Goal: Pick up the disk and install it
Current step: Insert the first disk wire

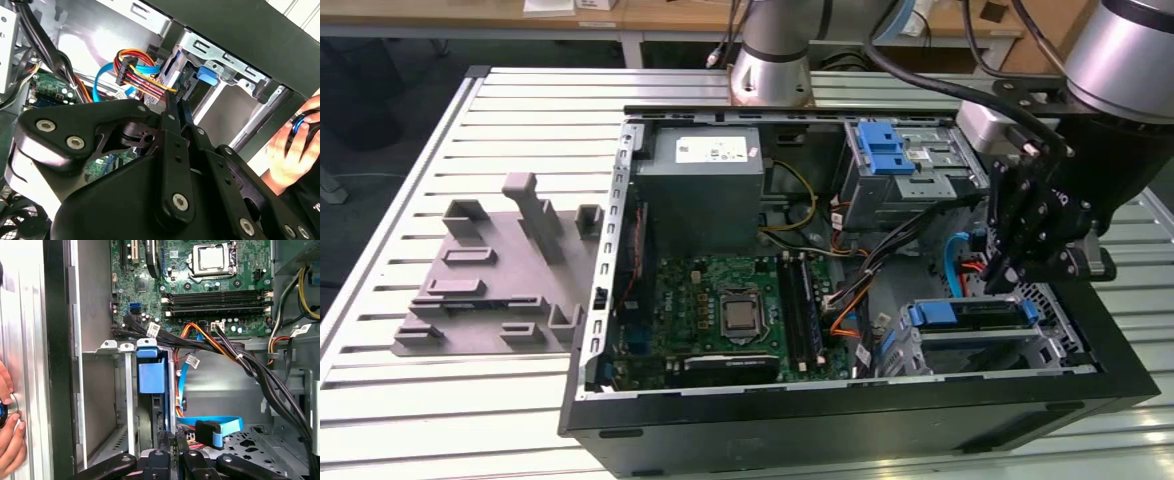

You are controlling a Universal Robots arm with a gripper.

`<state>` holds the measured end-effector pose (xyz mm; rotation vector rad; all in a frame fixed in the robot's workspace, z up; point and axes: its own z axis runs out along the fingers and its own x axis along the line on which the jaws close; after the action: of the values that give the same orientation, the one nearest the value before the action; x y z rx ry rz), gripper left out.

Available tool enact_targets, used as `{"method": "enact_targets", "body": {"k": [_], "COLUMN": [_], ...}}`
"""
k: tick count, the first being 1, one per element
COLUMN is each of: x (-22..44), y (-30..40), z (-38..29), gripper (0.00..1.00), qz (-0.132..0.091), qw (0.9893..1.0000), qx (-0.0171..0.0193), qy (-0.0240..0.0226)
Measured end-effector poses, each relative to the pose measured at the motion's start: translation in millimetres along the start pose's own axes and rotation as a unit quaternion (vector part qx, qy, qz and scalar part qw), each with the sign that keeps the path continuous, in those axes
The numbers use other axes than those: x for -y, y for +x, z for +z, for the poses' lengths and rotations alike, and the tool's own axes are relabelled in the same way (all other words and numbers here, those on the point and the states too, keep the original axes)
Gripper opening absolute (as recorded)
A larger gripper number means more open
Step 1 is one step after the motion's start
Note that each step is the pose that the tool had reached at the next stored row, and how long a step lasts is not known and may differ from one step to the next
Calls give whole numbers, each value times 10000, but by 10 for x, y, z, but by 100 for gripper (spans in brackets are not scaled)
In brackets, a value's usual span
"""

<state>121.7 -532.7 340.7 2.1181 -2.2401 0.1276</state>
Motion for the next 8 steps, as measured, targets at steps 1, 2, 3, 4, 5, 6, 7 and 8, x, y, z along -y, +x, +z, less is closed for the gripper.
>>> {"method": "enact_targets", "body": {"k": [1,2,3,4,5,6,7,8], "x": [1,1,1,0,0,1,1,1], "y": [9,11,11,11,14,18,20,23], "z": [6,11,14,18,23,28,34,38], "gripper": [16,16,16,16,16,16,16,16], "qz": [3,7,10,18,27,42,59,75], "qw": [10000,10000,10000,10000,10000,10000,10000,10000], "qx": [0,1,0,0,-1,-1,-1,-2], "qy": [-3,-5,-7,-9,-12,-14,-16,-19]}}
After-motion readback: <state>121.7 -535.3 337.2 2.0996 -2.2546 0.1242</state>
